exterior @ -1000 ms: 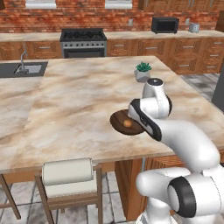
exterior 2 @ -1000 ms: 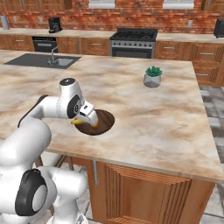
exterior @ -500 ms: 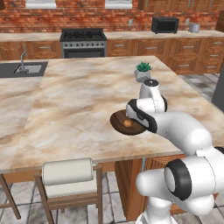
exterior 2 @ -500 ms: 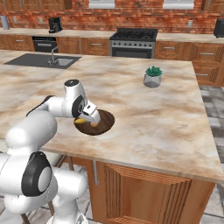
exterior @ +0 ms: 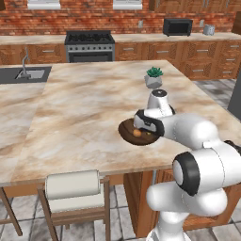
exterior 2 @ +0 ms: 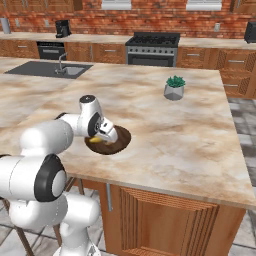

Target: Retrieve the tangerine and banana from the fridge and place them into the bowl on the dining table.

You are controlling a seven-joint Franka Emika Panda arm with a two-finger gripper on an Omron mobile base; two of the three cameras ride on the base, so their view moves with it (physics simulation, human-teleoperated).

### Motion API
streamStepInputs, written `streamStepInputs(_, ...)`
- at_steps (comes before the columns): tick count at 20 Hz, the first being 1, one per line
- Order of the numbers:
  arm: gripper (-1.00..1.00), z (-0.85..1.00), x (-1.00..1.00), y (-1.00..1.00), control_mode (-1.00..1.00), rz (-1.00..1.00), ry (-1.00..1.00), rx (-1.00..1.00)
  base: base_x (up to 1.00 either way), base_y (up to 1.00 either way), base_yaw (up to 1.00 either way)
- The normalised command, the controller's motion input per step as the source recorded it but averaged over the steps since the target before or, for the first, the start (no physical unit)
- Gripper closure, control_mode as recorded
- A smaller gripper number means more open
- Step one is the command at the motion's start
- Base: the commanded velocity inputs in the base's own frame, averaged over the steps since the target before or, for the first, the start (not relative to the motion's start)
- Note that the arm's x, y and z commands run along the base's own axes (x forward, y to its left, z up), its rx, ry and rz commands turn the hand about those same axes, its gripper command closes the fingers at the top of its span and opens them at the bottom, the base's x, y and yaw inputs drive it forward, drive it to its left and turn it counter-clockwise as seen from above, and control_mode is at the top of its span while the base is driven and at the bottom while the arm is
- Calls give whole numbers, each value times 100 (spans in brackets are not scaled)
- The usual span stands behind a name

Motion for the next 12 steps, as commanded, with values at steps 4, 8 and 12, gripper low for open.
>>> streamStepInputs(4, 100, -28, 24, -3, -100, 1, 0, 0, 0, 0, 0)
streamStepInputs(8, 100, -26, 22, 0, -100, 0, 0, 0, 0, 0, 0)
streamStepInputs(12, 100, -19, 23, -1, -100, 0, 0, 0, 0, 0, 0)
